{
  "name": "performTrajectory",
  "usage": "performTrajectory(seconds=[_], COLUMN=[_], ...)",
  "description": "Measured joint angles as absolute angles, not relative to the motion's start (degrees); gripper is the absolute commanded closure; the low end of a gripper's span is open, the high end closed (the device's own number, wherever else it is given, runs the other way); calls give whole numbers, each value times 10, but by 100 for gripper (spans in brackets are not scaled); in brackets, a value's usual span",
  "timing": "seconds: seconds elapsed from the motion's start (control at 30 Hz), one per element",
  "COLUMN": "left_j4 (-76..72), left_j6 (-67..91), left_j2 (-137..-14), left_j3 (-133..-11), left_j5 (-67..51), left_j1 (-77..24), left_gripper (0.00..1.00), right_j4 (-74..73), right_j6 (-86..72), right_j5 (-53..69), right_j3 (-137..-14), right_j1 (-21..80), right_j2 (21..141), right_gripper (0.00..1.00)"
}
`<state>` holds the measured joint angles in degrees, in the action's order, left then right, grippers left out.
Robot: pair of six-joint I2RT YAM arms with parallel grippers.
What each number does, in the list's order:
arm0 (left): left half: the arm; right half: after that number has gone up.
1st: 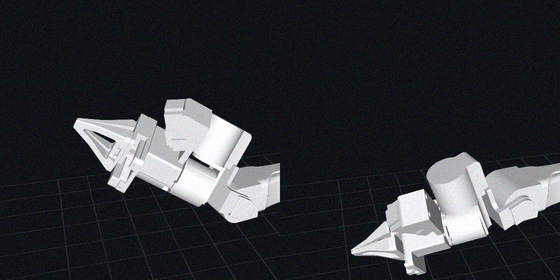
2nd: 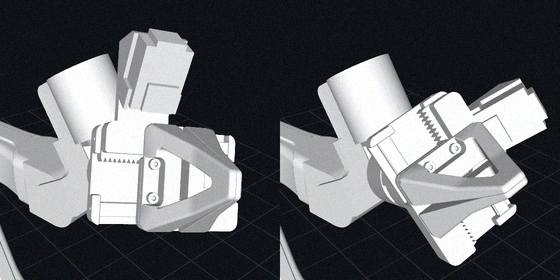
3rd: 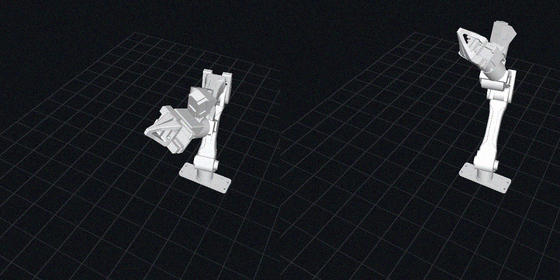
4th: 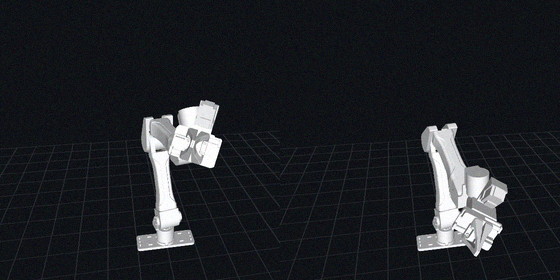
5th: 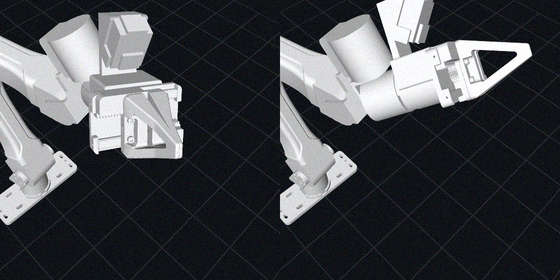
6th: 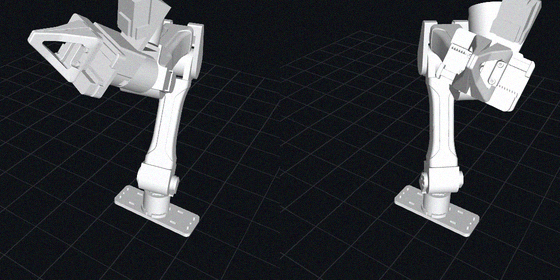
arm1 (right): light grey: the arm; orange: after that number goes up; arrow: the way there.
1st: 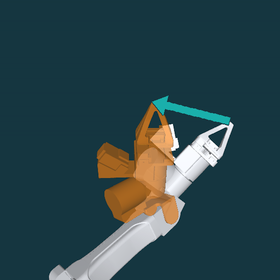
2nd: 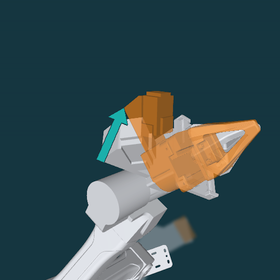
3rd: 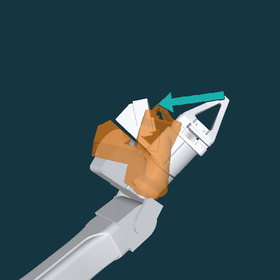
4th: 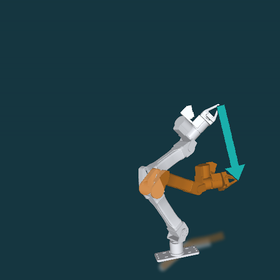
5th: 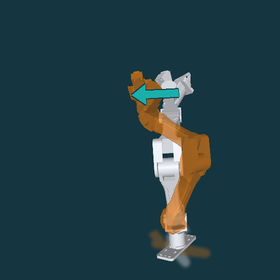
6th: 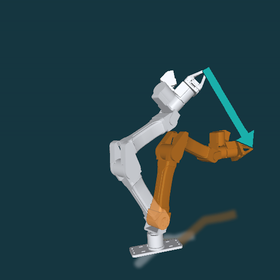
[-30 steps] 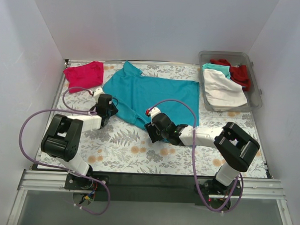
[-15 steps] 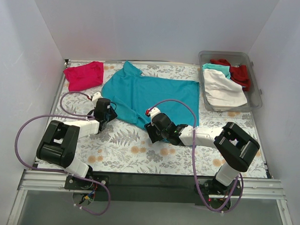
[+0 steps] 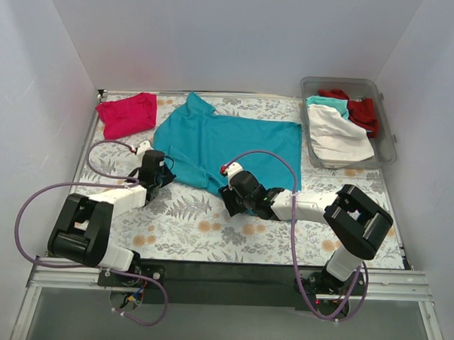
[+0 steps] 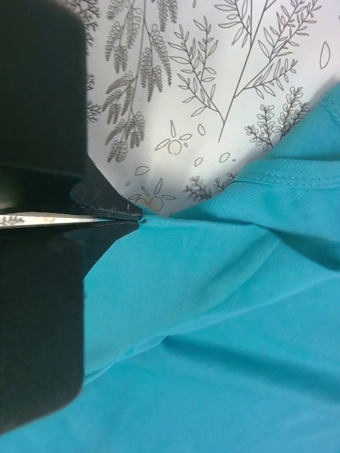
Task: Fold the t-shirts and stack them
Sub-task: Flatten the tshirt out
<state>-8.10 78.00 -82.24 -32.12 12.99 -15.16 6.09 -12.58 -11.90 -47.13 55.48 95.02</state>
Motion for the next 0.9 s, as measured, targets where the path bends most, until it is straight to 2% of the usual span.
performTrajectory(seconds=[0.37, 0.77, 0.9], left_j4=[62, 212, 250], left_j6=[801, 879, 894], left_j2=[-596, -332, -302], left_j3=[-303, -244, -273], left_j5=[129, 83, 60], left_j1=[-153, -171, -171], left_gripper=[100, 100, 98], right_j4=[60, 58, 58], right_j6=[-126, -125, -125], right_j5=[-116, -104, -103], right_j3=[-470, -446, -444], right_j1=[555, 556, 556], right_j2=[945, 874, 866], right_gripper=[48, 48, 48])
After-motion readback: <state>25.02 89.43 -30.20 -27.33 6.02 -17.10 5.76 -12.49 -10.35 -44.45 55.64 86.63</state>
